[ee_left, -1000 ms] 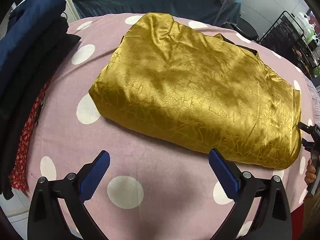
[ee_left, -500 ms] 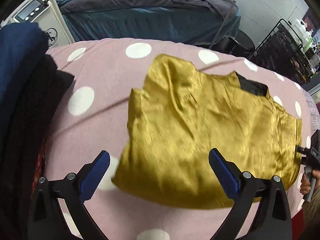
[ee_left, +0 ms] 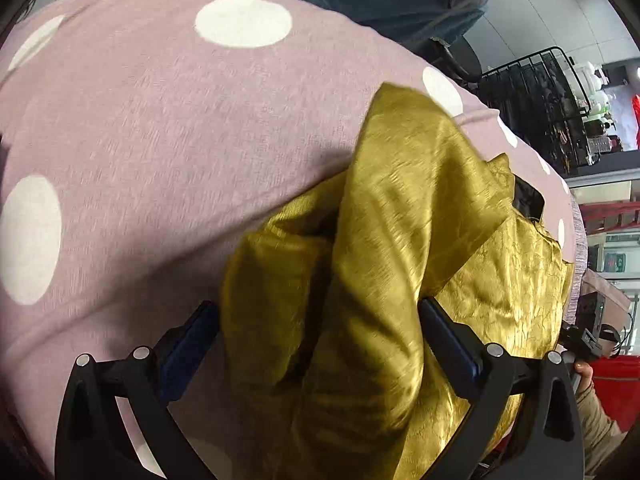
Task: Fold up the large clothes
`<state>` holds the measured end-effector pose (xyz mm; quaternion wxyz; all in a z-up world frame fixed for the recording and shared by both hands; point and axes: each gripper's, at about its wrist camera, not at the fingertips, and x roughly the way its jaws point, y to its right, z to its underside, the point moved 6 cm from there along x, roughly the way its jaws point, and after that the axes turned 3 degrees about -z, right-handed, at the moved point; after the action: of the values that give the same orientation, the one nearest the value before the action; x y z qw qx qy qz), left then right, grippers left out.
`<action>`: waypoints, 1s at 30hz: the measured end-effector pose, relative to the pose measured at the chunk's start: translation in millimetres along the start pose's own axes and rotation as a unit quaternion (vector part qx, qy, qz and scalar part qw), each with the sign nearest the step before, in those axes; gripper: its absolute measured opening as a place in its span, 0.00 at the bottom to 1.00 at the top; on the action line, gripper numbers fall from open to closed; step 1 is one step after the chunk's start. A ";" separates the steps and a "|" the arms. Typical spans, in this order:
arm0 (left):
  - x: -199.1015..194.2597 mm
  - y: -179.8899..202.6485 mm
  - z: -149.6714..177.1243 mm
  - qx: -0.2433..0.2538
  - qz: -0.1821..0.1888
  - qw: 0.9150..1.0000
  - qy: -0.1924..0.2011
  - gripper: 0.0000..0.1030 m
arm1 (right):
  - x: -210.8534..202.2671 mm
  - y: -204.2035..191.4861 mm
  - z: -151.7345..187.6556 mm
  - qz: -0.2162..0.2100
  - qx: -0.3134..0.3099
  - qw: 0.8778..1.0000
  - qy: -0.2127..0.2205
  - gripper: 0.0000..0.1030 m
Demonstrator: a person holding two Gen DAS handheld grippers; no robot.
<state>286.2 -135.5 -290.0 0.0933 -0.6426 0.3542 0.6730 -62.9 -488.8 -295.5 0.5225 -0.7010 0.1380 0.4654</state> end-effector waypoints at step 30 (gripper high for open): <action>-127.7 245.4 1.4 0.211 0.040 0.969 0.125 0.15 | -143.0 -47.0 65.7 -0.076 0.027 0.983 0.166 0.10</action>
<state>162.6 -272.2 -83.7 0.1551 -0.6726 0.5224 0.5007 -139.9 -454.6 -154.5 0.5449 -0.7627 0.1812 0.2975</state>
